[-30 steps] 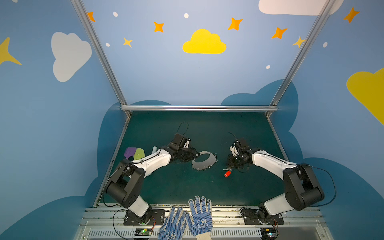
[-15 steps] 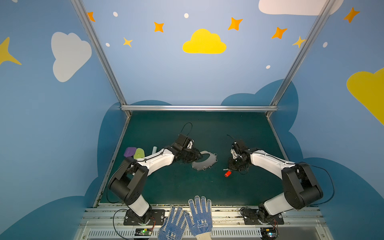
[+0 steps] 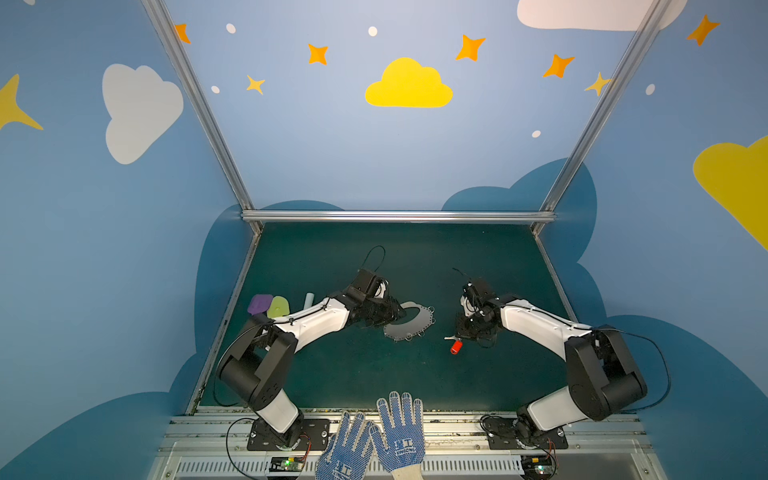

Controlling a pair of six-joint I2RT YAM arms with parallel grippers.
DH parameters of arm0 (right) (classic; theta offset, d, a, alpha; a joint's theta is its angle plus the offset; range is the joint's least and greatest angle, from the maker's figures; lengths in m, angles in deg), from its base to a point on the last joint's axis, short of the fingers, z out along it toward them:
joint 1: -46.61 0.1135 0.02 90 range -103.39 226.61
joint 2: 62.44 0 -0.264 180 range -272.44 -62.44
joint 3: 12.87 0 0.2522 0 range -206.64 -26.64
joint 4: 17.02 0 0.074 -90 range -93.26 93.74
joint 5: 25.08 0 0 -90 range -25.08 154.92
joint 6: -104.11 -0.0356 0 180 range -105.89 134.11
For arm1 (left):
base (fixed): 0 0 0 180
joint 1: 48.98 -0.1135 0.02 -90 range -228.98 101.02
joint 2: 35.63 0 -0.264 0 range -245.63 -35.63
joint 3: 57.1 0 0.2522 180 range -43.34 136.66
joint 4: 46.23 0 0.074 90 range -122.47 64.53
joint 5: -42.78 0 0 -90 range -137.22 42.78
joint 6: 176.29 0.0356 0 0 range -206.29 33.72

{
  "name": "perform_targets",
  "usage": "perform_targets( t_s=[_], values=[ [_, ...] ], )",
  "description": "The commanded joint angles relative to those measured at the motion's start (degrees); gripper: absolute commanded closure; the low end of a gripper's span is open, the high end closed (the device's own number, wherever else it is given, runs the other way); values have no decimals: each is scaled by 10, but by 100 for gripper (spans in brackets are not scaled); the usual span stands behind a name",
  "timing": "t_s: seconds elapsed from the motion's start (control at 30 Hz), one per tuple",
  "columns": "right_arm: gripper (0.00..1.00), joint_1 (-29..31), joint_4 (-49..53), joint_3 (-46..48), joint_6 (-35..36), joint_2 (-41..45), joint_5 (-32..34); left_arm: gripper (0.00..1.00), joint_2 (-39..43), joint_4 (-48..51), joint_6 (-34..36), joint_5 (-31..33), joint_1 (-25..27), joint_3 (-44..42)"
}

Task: Put the keys on the keyring
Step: 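Lift the key with the right gripper while the left gripper rises to meet it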

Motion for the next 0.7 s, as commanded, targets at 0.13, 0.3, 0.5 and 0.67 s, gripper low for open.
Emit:
perform_targets(
  t_s=[0.13, 0.3, 0.5, 0.67],
  values=[
    [100, 4, -14, -18, 10, 63, -80, 49, 16, -23, -11, -26, 3, 8],
    [100, 6, -37, -22, 64, 102, -177, 49, 27, -56, -20, -101, -17, 24],
    [100, 9, -43, -70, 127, 133, -289, 71, 56, -74, 3, -196, -61, 49],
    [100, 7, -67, -114, 144, 134, -384, 71, 76, -65, 50, -285, -72, 88]
  ],
)
